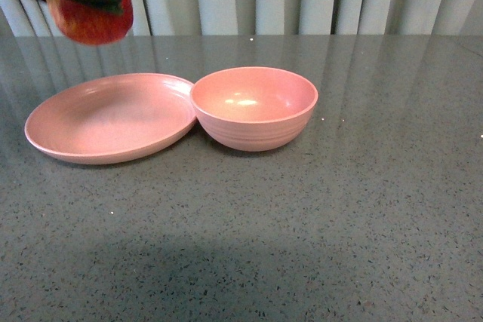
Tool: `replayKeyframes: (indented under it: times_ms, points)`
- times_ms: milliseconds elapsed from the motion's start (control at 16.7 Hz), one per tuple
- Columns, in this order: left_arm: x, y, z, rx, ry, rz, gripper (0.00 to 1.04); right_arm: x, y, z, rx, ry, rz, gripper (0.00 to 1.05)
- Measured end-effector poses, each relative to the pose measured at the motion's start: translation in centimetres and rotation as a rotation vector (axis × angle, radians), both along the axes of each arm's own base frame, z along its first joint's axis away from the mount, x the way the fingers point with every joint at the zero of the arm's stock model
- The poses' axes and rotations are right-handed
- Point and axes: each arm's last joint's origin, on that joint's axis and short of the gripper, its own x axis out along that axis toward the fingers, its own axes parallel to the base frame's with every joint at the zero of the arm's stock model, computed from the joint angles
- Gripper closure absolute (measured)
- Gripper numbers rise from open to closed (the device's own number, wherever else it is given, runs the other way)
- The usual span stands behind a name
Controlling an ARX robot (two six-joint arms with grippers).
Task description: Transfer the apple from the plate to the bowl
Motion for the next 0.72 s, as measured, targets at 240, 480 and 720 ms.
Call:
replayKeyframes:
  times_ms: [240, 480, 720]
  points:
    - [-1.5, -2.7, 2.7, -0.008, -0.079, -0.089, 0.41, 0.0, 0.0, 0.0, 0.000, 0.000, 0.000, 0.07]
    - [-1.8, -9.7, 1.2, 0.008, -0.050, -0.254, 0.42, 0.0, 0.0, 0.0, 0.000, 0.000, 0.000, 0.07]
    - [-1.8, -11.3, -0.1, 0.020, -0.015, -0.296, 0.42, 0.0, 0.0, 0.0, 0.000, 0.000, 0.000, 0.07]
